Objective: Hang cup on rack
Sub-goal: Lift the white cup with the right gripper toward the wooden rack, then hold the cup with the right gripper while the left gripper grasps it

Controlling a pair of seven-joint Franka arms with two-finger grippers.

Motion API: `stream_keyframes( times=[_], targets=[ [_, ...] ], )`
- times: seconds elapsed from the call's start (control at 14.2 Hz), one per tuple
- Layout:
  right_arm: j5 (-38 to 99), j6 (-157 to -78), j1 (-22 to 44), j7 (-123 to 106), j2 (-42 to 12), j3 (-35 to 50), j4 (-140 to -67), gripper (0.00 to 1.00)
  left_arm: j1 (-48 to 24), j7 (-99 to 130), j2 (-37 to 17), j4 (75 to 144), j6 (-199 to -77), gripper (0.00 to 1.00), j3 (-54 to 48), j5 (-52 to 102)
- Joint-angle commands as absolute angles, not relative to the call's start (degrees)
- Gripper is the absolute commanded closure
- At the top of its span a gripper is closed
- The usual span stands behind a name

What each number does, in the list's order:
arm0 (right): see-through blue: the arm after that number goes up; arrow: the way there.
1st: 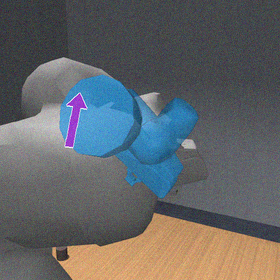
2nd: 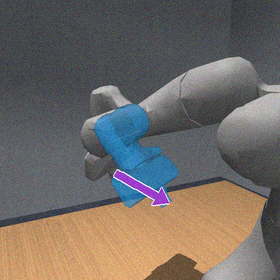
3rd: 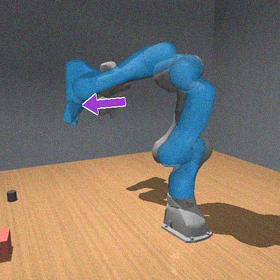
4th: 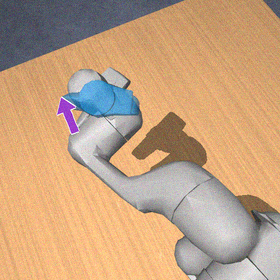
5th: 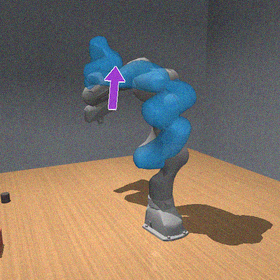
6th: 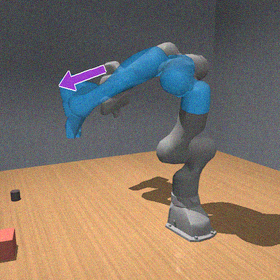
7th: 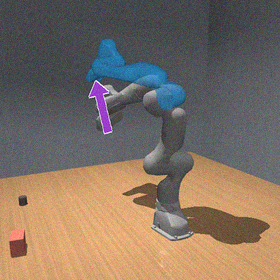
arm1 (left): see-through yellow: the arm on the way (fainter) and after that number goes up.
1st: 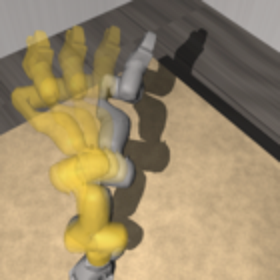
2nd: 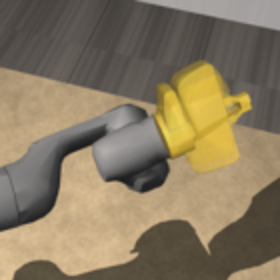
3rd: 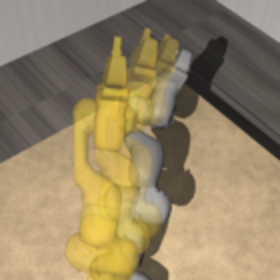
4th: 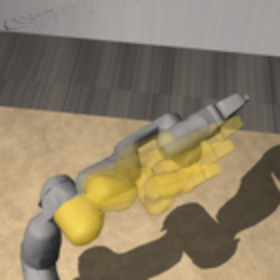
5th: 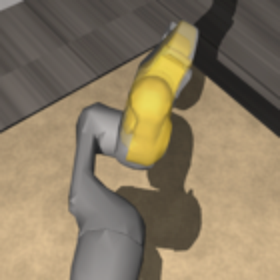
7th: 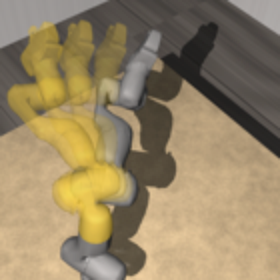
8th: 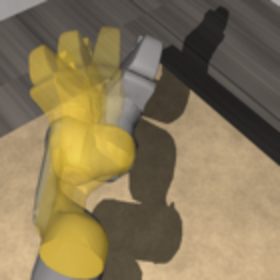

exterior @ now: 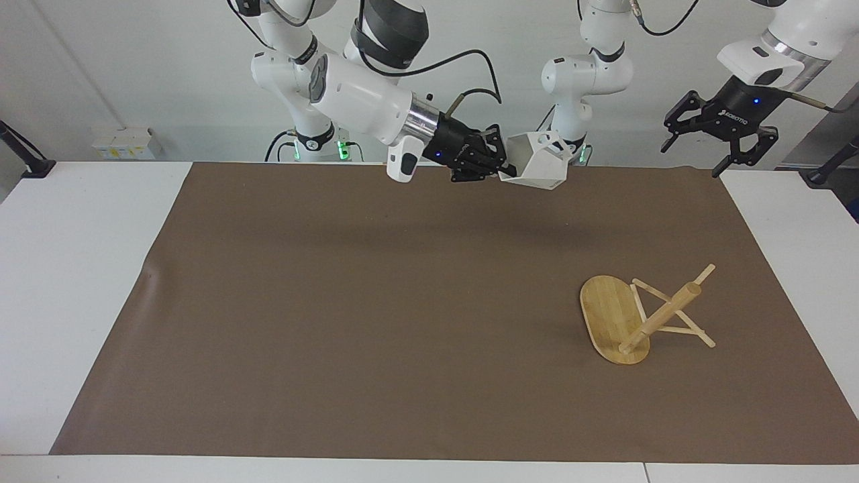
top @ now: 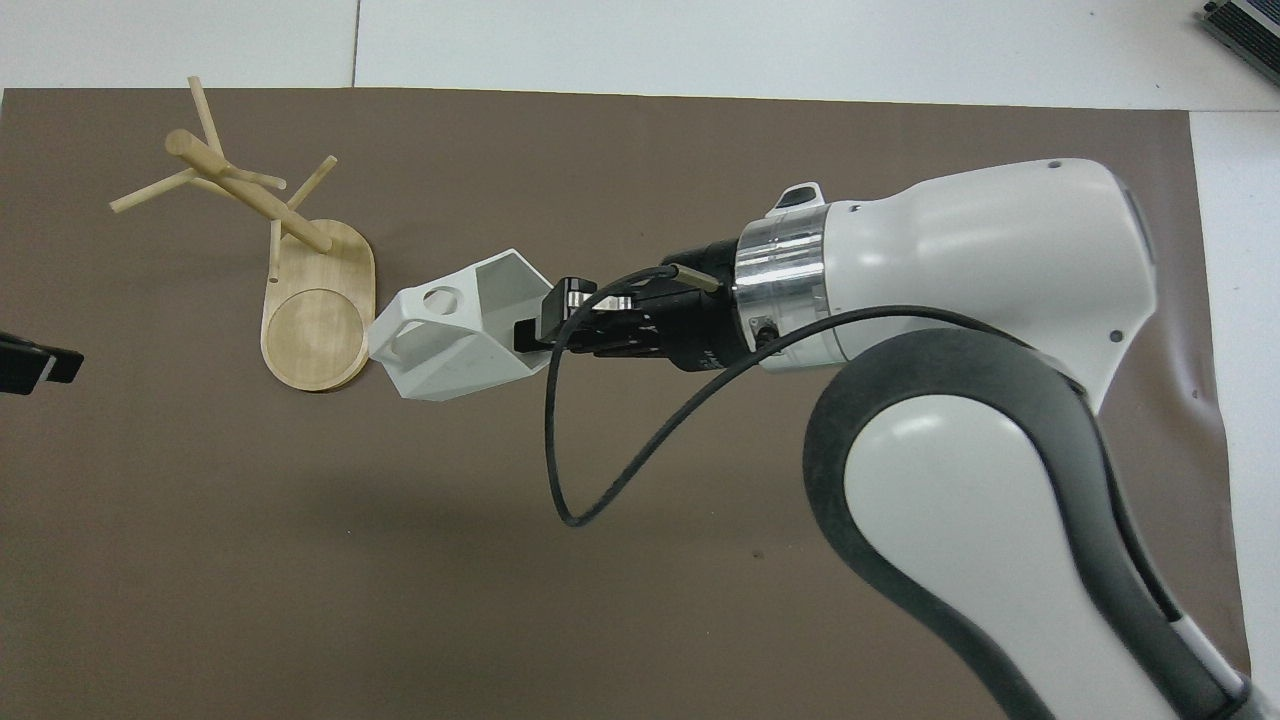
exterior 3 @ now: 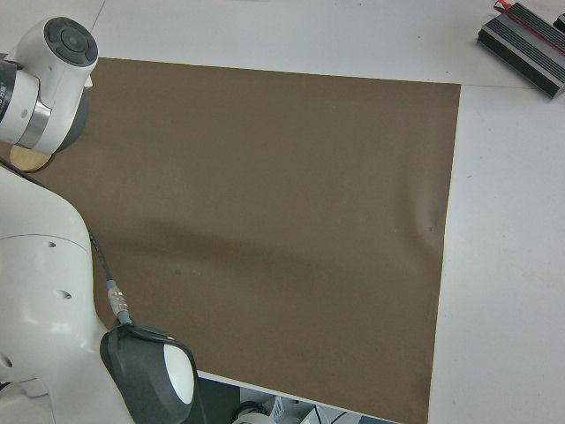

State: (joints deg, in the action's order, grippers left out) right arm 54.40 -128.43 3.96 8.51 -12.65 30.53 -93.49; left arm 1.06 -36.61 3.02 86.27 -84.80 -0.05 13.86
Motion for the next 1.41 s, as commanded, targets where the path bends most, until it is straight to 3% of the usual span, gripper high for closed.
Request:
stream_keyframes(
  times=[0.0, 0.35, 0.7, 1.34],
  targets=[
    [56.3, -129.6, 3.3, 6.9, -13.7, 31.5, -93.1, 1.0, 1.2, -45.0, 4.5, 88.4, -86.4, 0.0, -0.1, 17.9],
    [56.4, -130.0, 3.3, 7.6, -13.7, 32.5, -93.1, 1.0, 0.4, -59.9, 5.1, 90.1, -87.4, 0.0, -0.4, 21.3],
    [60.3, -132.8, 3.3, 8.1, -13.7, 33.5, -93.0, 1.0, -1.4, -70.9, 11.2, 103.0, -98.0, 0.0, -0.5, 30.6],
    [60.4, -134.4, 3.5, 8.4, -13.8, 34.5, -93.0, 1.0, -9.0, -71.5, 12.8, 106.0, -104.8, 0.0, -0.7, 33.0]
  ],
)
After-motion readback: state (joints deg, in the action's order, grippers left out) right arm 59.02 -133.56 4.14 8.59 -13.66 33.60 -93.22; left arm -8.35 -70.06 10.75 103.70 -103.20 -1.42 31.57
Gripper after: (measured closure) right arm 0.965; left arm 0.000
